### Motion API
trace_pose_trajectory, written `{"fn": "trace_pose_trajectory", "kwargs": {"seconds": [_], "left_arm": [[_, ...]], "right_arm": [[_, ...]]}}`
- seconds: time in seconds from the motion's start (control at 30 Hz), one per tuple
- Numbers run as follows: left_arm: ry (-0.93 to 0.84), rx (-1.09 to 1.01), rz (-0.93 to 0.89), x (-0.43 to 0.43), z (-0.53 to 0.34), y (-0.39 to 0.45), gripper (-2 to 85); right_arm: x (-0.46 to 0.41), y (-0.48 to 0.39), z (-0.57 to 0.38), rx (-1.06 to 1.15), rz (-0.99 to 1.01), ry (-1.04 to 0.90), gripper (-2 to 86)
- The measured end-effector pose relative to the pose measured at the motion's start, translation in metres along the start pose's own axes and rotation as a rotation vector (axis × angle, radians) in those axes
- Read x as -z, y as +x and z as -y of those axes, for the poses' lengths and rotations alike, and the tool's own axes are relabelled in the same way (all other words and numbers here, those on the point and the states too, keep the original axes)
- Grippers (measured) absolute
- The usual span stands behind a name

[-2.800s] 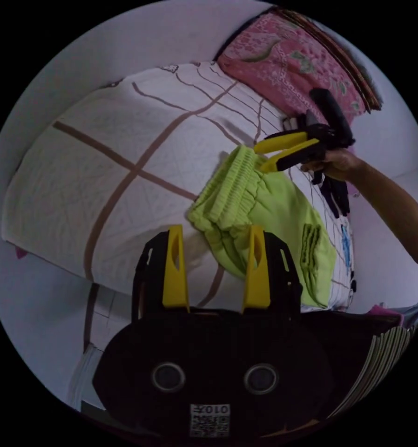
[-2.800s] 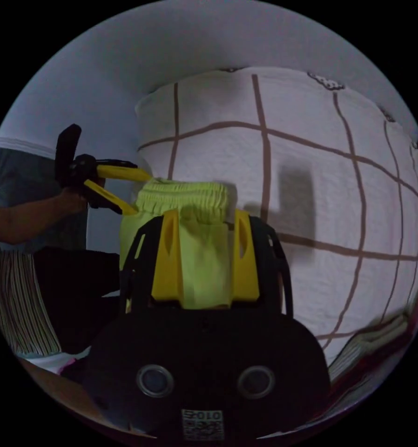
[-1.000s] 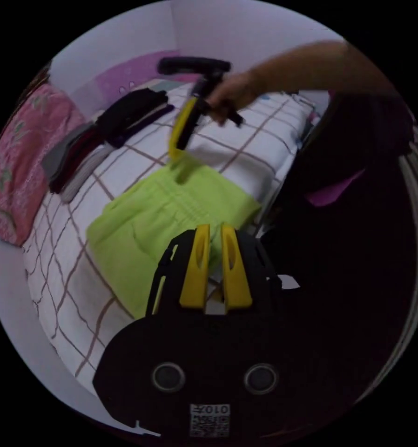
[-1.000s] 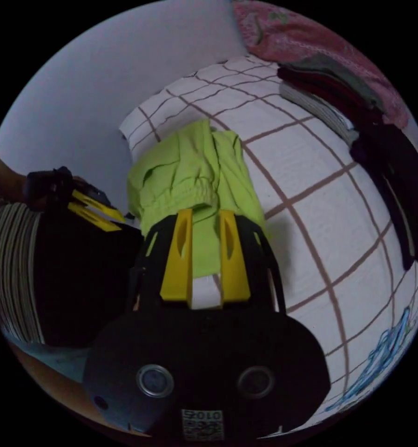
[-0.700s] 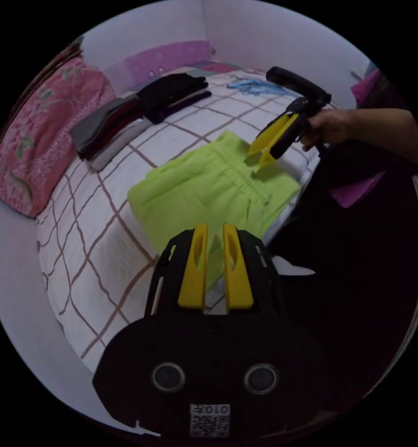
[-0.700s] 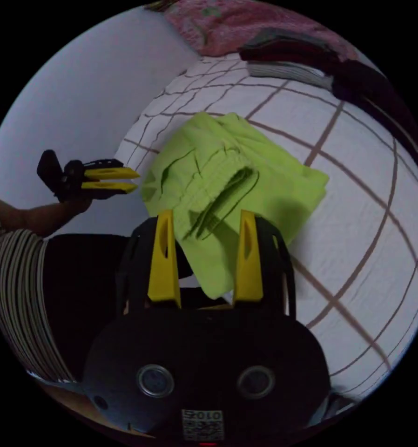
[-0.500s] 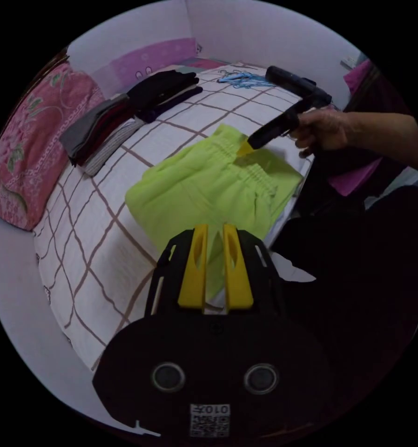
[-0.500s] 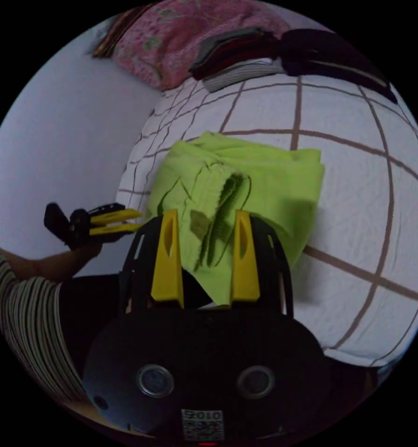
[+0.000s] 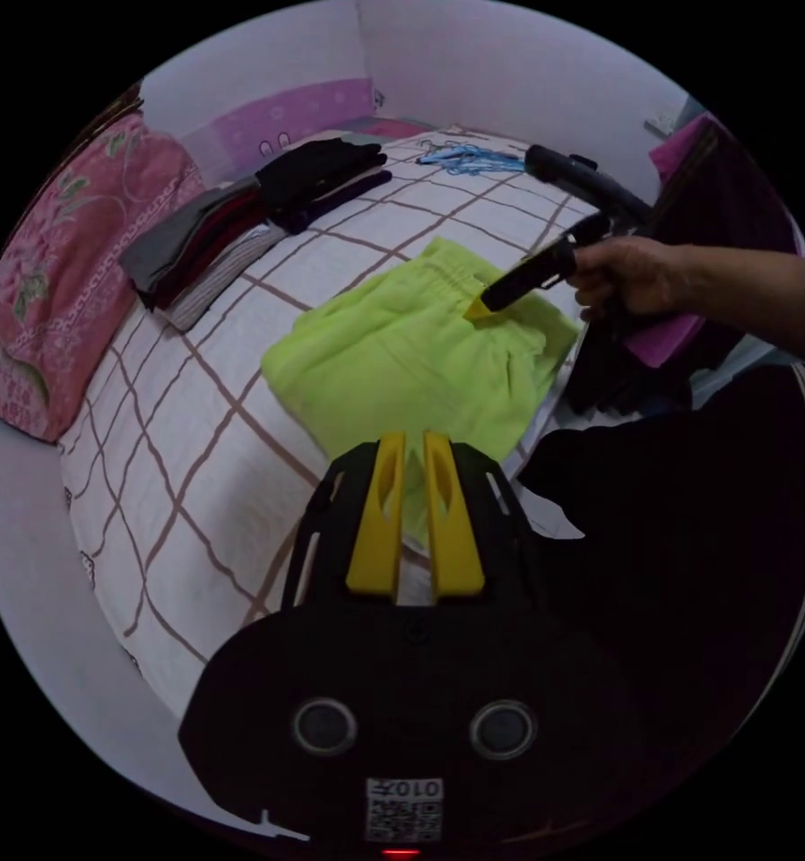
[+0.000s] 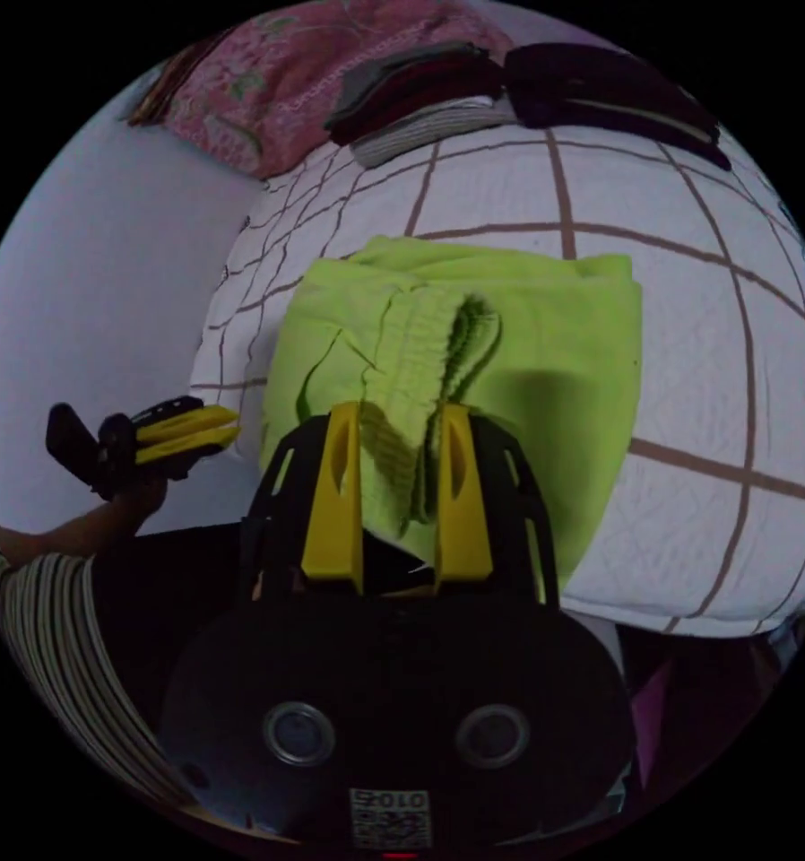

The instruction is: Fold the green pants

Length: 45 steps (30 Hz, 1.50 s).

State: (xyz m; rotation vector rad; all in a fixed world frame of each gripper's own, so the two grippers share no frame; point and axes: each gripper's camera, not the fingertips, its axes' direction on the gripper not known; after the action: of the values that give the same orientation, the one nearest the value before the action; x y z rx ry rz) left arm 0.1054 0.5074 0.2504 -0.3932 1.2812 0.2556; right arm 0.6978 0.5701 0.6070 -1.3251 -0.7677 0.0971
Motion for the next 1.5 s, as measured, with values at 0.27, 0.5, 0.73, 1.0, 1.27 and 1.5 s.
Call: {"fn": "trace_pose_trajectory", "kwargs": {"seconds": [0.27,0.5,0.73,1.0,1.27,1.5], "left_arm": [[0.005,-0.039,-0.008,-0.01,0.023,-0.016,1.0],[-0.008,-0.016,-0.007,-0.003,0.04,-0.032,0.4],[-0.133,-0.031,-0.082,-0.035,0.058,-0.042,0.1],[-0.125,-0.046,-0.092,-0.026,0.065,-0.061,0.0],[-0.087,-0.086,-0.119,-0.006,0.073,-0.07,0.3],[-0.007,-0.12,0.031,0.025,0.077,-0.086,2.3]], "right_arm": [[0.007,0.043,-0.013,-0.115,0.316,-0.069,8.8],[0.081,-0.027,-0.028,0.224,0.159,-0.034,8.1],[0.018,0.039,-0.047,0.055,0.077,-0.182,8.7],[0.042,0.016,-0.078,0.102,0.081,-0.122,8.3],[0.011,0.031,-0.108,0.03,0.053,-0.173,8.5],[0.04,-0.011,-0.152,0.128,-0.182,-0.01,8.6]]}}
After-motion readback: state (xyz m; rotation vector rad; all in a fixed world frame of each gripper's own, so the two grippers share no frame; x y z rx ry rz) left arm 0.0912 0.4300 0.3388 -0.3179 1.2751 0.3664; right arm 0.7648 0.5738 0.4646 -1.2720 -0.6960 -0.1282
